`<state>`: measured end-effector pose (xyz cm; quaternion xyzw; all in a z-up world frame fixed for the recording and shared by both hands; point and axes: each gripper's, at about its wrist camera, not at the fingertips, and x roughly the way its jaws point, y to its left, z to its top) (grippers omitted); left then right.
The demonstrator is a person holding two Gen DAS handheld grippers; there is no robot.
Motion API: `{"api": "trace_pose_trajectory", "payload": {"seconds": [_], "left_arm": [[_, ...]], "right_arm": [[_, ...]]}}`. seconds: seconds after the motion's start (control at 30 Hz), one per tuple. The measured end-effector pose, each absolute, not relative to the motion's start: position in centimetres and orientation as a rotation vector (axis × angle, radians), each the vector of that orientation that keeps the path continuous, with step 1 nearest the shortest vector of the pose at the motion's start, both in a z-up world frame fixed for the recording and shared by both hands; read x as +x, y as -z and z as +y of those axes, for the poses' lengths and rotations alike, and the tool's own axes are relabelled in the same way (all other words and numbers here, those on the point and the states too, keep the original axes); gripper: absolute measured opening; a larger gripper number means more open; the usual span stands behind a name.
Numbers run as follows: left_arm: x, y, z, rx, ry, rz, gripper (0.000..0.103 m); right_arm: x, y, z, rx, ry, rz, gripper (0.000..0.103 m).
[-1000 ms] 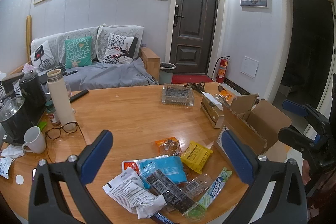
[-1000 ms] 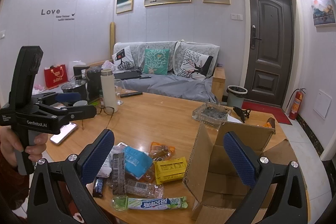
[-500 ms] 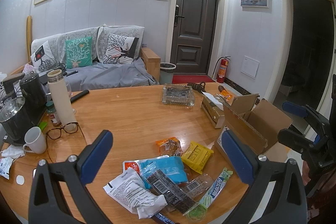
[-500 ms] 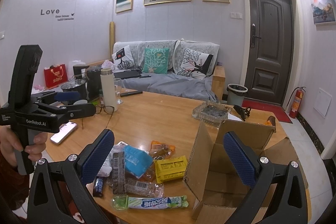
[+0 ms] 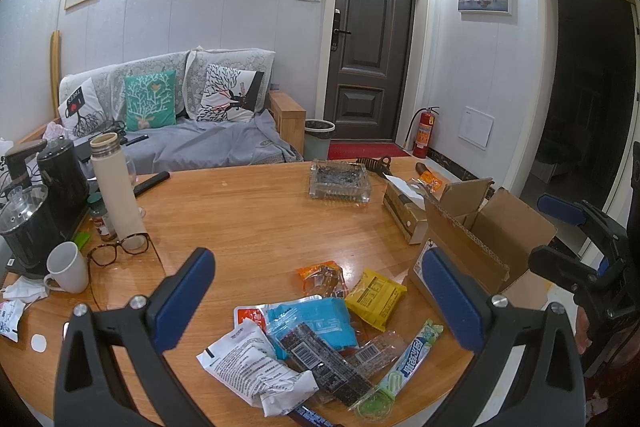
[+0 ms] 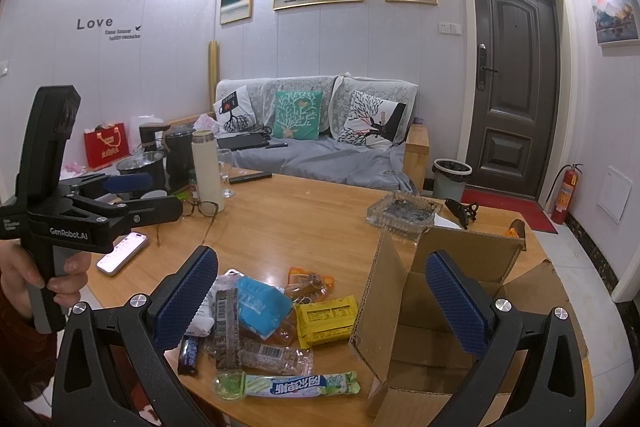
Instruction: Organize snacks
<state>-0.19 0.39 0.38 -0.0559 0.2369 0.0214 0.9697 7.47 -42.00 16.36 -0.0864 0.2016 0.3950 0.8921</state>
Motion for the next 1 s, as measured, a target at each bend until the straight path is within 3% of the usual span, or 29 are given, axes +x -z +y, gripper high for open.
{"api": "trace_pose_trajectory", "payload": {"seconds": [0.5,0.93,1.0], "left_arm": [[-0.6,-0.6,0.8,-0.108,-0.035,0.463,0.102],[-2.9,0.0,5.0,-0.145,-0.04,0.446,0.102],[-3.1,0.7,6.0,-0.153,-0.05,0.465,0.103]], "right_arm": [[7.7,-16.3,-42.2,-0.179,-0.803,0.429,0.103],[1.9,-17.3,-37.0,-0.324,-0.797,0.341,0.103],[1.2,-16.8,-35.7,-0.339,-0.843,0.352,0.085]]}}
